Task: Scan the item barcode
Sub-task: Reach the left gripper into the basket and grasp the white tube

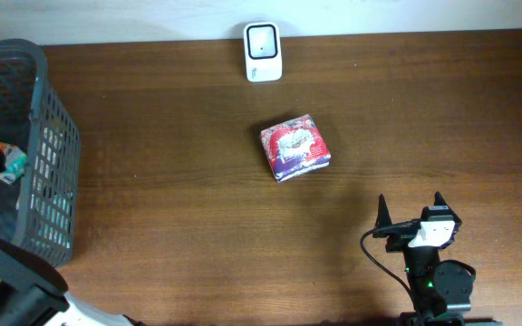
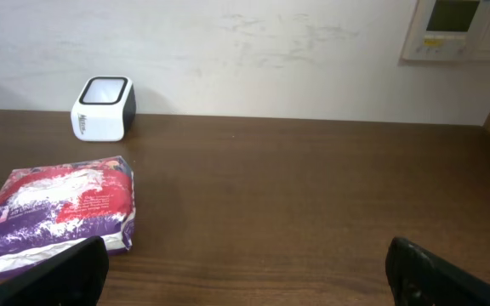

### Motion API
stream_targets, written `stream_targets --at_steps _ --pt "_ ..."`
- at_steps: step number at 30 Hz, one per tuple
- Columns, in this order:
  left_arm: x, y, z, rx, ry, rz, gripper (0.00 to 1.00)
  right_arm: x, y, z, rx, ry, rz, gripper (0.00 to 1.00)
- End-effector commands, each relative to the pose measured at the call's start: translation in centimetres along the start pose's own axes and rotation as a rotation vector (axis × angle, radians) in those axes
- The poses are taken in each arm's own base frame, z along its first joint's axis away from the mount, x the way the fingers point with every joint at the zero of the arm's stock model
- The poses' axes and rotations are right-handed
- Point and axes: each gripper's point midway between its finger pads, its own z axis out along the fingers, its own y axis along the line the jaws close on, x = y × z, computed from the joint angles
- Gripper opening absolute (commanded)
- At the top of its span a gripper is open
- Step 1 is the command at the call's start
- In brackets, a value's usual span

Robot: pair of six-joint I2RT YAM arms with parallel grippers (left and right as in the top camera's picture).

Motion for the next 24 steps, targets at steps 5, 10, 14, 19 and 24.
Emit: stream_targets --at_steps 5,10,14,19,24 --pt "3.6 -5.1 6.1 0.253 0.075 0.181 0.93 0.4 0.0 0.0 0.001 0.007 0.000 0.99" --pt "4.3 -5.9 8.5 0.175 0.089 0.249 0.86 0.4 0.0 0.0 0.001 0.007 0.001 0.99" --pt "6.2 -6.4 10.6 0.173 0.087 0.250 0.84 0.4 0.0 0.0 0.001 0.007 0.001 0.99" --pt "6.5 -6.1 12.7 0.167 0.084 0.248 0.59 0.4 0.0 0.0 0.001 0.007 0.001 0.99" --pt "4.1 -4.6 12.3 0.123 0.038 0.071 0.01 0.4 0.0 0.0 0.001 0.007 0.000 0.99"
